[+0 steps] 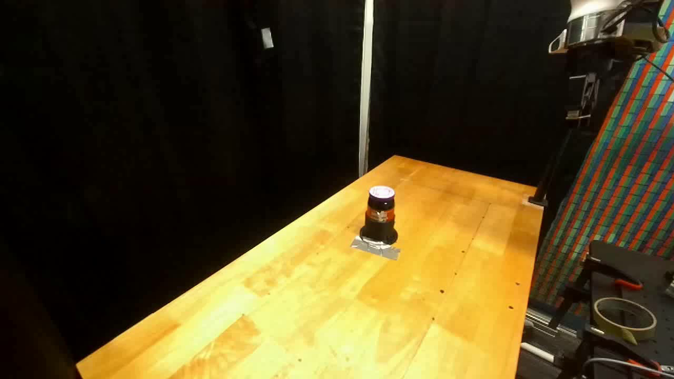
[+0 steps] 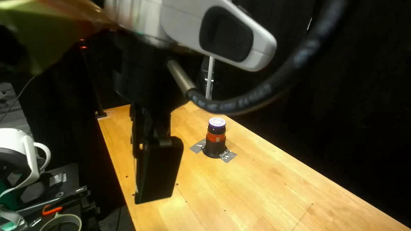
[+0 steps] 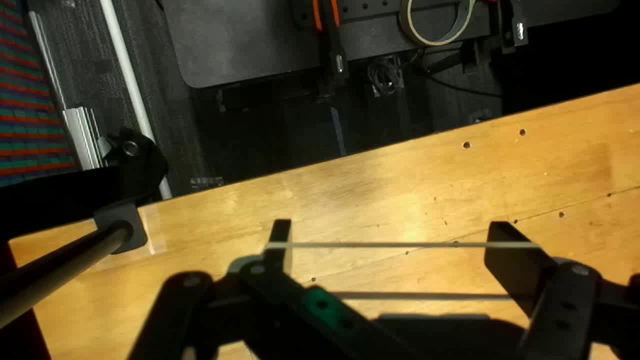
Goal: Put the rubber band around the brown cup
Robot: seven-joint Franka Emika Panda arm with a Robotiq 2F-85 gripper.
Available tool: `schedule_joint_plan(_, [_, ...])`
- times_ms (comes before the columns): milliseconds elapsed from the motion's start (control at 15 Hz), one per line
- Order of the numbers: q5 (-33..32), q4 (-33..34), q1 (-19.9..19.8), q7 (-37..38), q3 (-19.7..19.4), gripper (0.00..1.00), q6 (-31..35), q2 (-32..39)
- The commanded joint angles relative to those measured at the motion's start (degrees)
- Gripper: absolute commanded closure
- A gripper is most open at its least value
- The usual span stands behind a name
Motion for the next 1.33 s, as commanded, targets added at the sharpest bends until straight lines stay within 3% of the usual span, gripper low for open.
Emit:
schedule_joint_plan(0, [0.3, 0.2, -0.9, -0.3, 0.9, 0.00, -0.1, 0.1])
schedule_joint_plan(267, [0.3, 0.4, -0.9, -0.3, 0.9, 0.00, -0.1, 0.0])
schedule_joint_plan(400, [2.0, 2.9, 0.8, -3.0, 1.0, 0.00, 2.1, 5.0])
schedule_joint_plan(800, [8.2, 15.1, 6.1, -9.5, 6.6, 0.00, 7.4, 23.4])
schedule_joint_plan(1267, [4.9, 36.5, 8.3, -5.6, 16.1, 0.00, 12.0, 44.1])
